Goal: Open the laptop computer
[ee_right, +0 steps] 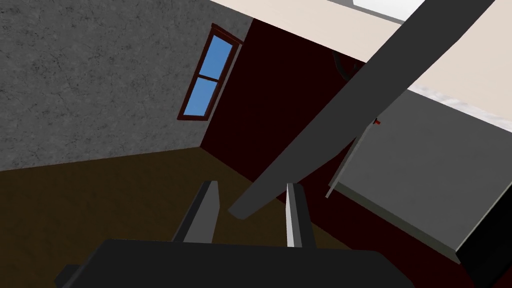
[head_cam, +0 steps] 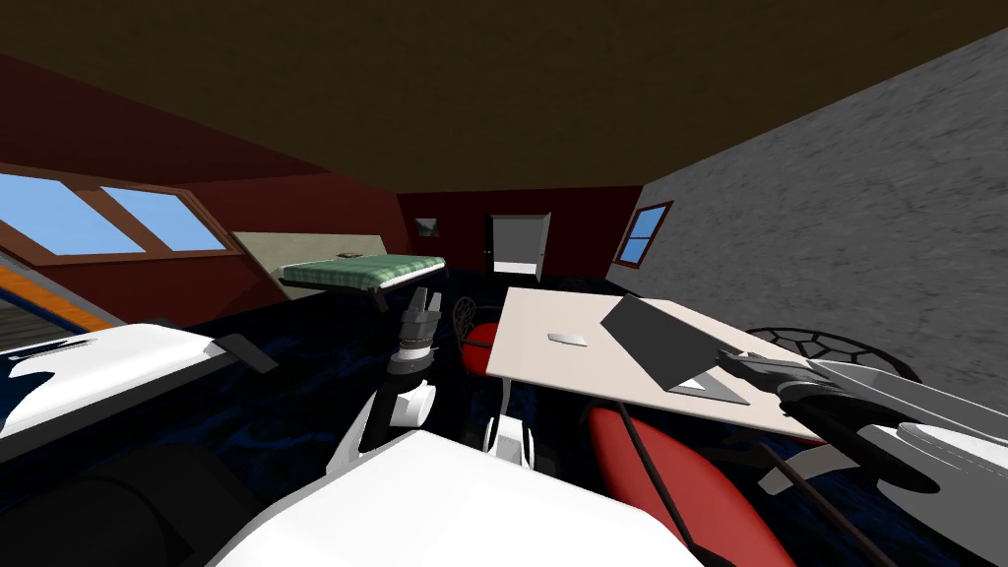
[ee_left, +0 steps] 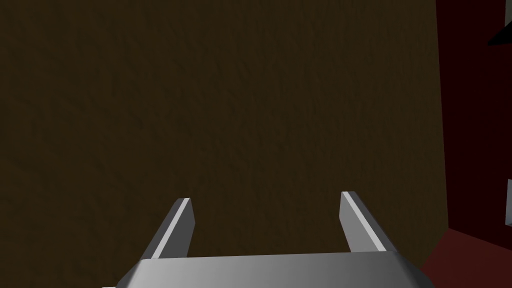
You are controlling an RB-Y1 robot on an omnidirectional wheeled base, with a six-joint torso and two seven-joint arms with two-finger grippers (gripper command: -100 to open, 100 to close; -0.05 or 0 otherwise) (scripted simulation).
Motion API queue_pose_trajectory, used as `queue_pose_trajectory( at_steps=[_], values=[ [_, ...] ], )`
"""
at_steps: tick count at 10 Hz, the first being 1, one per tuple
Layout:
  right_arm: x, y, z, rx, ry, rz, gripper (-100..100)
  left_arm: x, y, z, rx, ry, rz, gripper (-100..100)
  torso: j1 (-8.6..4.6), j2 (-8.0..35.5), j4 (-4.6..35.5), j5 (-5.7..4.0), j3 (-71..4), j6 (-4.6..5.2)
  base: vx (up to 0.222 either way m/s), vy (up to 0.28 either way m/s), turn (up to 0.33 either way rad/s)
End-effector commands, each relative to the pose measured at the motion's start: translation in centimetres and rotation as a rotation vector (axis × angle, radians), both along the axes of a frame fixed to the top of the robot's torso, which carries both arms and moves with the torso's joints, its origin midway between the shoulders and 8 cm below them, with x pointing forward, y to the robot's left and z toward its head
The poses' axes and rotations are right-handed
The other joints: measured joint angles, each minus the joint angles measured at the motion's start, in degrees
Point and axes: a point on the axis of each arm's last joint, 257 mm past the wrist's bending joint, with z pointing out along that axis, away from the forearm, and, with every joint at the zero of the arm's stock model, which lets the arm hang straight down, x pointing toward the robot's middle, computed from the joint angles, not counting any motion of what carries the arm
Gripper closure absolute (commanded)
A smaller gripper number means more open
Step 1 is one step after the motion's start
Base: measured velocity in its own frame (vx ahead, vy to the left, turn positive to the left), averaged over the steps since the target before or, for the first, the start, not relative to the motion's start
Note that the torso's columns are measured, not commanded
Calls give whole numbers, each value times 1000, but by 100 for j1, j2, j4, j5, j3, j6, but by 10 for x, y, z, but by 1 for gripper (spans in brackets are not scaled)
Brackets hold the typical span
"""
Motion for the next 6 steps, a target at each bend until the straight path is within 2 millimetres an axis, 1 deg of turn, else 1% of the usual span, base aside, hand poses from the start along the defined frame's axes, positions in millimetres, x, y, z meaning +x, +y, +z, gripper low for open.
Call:
queue_pose_trajectory(
  at_steps=[1, 5, 6],
  values=[
    [-3, 2, -12, 83, 7, -1, 100, 0, 0, 0, 0, 0, 0, 0, -5, 3, 1, 0, 1, -2, -13, -80, 47],
    [-12, 6, -33, 242, 19, -13, 100, 0, 0, 0, 0, 0, 0, 0, -44, -24, -14, -25, -14, 3, 5, -109, 41],
    [-12, 6, -33, 247, 17, -15, 100, 0, 0, 0, 0, 0, 0, 0, -46, -33, -21, -33, -18, -2, 10, -79, 9]
  ],
)
